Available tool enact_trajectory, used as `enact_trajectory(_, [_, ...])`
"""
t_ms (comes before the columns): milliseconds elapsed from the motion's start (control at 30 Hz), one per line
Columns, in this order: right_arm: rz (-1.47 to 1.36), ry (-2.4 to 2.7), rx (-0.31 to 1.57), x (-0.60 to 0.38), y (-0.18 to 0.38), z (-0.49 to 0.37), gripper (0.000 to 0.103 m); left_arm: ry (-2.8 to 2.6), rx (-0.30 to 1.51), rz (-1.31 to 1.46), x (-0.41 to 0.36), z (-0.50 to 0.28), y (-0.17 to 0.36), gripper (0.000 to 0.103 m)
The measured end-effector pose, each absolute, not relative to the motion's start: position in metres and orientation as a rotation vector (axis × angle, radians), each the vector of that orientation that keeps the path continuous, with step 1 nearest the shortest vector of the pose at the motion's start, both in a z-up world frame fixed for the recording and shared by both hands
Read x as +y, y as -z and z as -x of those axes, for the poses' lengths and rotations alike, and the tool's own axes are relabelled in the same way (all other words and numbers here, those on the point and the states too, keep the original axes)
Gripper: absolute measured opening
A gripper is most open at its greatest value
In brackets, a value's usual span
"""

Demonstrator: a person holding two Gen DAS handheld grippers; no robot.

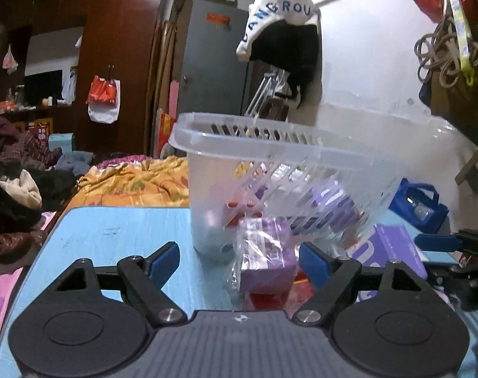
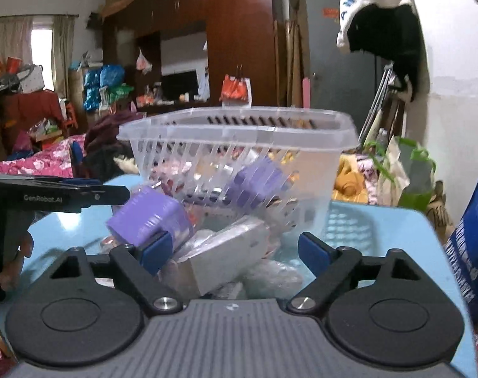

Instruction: Organize objects

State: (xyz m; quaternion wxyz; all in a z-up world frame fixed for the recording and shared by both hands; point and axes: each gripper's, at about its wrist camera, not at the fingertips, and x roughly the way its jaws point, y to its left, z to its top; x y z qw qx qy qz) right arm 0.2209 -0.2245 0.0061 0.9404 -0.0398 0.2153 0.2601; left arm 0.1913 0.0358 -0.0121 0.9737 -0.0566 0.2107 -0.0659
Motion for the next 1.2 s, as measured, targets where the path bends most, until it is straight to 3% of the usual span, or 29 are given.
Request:
enact_trajectory(167, [0.057, -0.561, 0.439, -0.225, 0.000, -0.211, 0.054, 0.131, 0.449, 0.079, 0.025, -0.195, 0.015, 0.086])
enact_trajectory(267, [0.055, -0.557, 0.404, -0.229, 0.002, -0.201, 0.044, 0.136, 0.482, 0.045, 0.015, -0.200, 0.018, 0.086])
enact_trajectory(367, [0.033, -0.554, 0.369, -0.236, 0.001, -0.194, 0.043, 0.125, 0.491, 0.011, 0.004, -0.204, 0.020, 0.082])
enact_trajectory(433, [0.042, -0.537, 0.344, -0.240, -0.001, -0.189, 0.043, 0.123, 0.472, -0.006, 0.000, -0.200, 0.019, 0.053])
enact_trajectory(467, [0.045, -0.531, 0.339, -0.241, 0.000, -0.188, 0.043, 0.119, 0.463, 0.002, 0.002, -0.198, 0.019, 0.047])
enact_trajectory(833, [0.044, -0.489, 0.265, -0.245, 0.009, -0.177, 0.042, 0.149, 0.155, 0.095, 0.027, -0.136, 0.008, 0.046])
enact_trajectory(1200, [0.027, -0.477, 0.222, -0.248, 0.009, -0.173, 0.041, 0.165, 0.138, 0.105, 0.026, -0.136, 0.009, 0.046])
